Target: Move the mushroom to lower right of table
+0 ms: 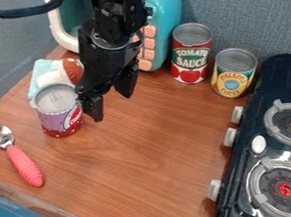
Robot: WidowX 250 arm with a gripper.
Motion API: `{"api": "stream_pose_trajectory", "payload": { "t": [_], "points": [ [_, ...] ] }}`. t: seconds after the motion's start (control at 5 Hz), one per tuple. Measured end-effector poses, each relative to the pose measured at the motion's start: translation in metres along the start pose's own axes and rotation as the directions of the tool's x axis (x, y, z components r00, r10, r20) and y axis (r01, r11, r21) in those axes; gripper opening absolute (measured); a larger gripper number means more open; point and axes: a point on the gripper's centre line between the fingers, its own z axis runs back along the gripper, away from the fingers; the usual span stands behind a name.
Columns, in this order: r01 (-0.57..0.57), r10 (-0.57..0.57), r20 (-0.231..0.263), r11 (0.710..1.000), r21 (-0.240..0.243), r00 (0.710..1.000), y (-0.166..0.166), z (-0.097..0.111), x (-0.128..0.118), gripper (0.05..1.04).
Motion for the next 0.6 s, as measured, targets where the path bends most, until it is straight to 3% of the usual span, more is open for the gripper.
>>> {"api": "stream_pose_trajectory", "payload": {
  "t": [0.2,0.4,0.6],
  "points": [
    [0.002,-0.002,-0.013,1.000,0.025,1.000,0.002,-0.006,-0.003,1.001],
    [-0.096,0.099,-0.062,0.994,0.053,0.993,0.002,-0.014,0.022,1.001],
    [-0.172,0.178,-0.080,0.982,0.073,0.981,0.007,-0.017,0.043,1.001]
  ]
}}
